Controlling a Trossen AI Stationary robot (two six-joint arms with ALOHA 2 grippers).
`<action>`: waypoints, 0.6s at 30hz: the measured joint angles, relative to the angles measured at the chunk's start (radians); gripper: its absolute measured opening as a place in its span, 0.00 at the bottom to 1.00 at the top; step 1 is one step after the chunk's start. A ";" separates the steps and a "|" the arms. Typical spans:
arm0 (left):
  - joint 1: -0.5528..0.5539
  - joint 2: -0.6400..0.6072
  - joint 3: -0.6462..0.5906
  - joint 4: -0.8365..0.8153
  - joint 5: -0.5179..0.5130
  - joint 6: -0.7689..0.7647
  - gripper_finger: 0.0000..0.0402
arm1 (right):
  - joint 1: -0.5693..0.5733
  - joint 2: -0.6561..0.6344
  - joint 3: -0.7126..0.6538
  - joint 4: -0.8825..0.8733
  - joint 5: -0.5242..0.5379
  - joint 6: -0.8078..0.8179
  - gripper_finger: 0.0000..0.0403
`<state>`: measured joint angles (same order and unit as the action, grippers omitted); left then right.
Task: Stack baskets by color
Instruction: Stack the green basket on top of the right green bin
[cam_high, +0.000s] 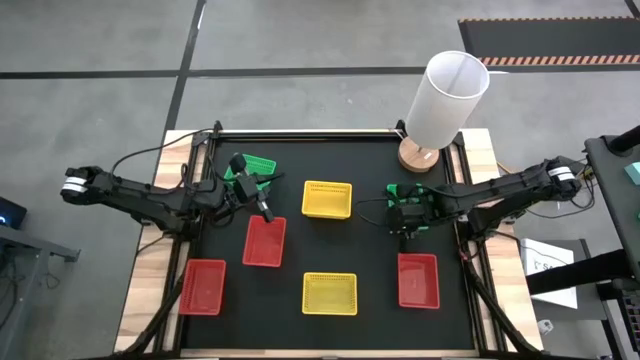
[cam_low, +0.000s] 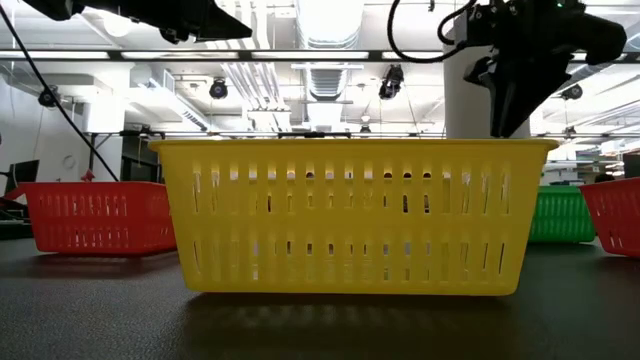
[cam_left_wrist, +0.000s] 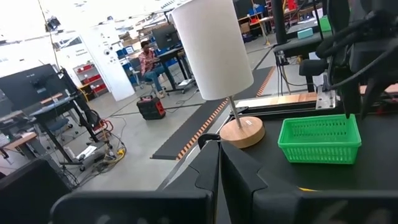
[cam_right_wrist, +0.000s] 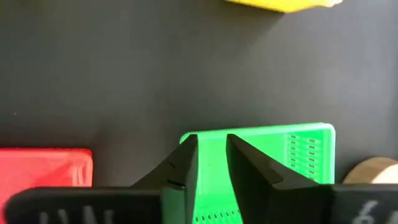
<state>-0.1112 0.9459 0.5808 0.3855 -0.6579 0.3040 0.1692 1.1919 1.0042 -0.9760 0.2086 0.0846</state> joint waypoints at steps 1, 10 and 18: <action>0.000 0.000 -0.003 0.000 0.000 -0.015 0.00 | 0.000 -0.017 -0.019 0.022 0.000 -0.006 0.15; 0.000 0.000 -0.034 -0.002 0.000 -0.154 0.00 | 0.000 -0.192 -0.263 0.534 0.001 -0.225 0.02; 0.000 0.000 -0.034 -0.001 0.000 -0.261 0.00 | -0.059 -0.296 -0.453 1.019 -0.007 -0.445 0.02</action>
<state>-0.1112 0.9459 0.5472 0.3847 -0.6582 0.0427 0.1099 0.8962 0.5511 0.0432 0.2016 -0.3602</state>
